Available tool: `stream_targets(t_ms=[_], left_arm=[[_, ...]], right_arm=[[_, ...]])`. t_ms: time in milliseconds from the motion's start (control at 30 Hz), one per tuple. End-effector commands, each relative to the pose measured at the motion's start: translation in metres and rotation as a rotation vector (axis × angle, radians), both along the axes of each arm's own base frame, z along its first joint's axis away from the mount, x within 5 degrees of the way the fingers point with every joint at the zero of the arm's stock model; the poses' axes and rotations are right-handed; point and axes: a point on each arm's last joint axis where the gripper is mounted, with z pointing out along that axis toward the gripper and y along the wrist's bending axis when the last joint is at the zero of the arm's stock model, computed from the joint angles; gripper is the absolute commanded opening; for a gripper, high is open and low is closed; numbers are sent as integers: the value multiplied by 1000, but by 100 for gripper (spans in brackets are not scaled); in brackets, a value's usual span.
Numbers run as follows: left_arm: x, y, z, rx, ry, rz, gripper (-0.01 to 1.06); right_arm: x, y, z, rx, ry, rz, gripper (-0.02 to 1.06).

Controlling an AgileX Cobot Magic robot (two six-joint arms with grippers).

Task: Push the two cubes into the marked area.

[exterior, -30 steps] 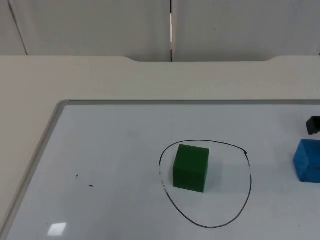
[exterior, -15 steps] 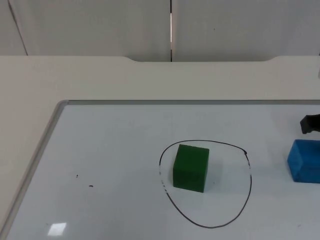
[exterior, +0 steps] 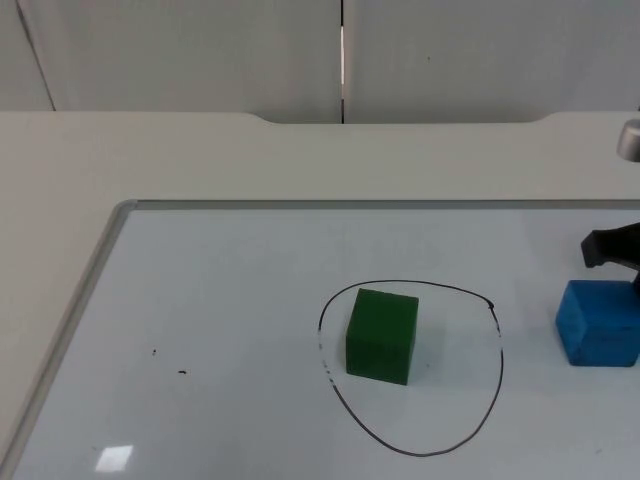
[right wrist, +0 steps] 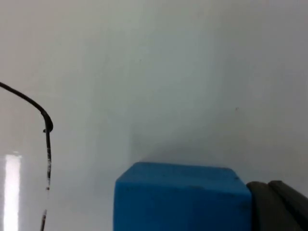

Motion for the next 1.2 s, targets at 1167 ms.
stream_targets(t_ms=[1167], left_arm=[[-1,0,3,-12,-11,-2,0]], right_arm=[[-4,30,2,50,-27,14,0]])
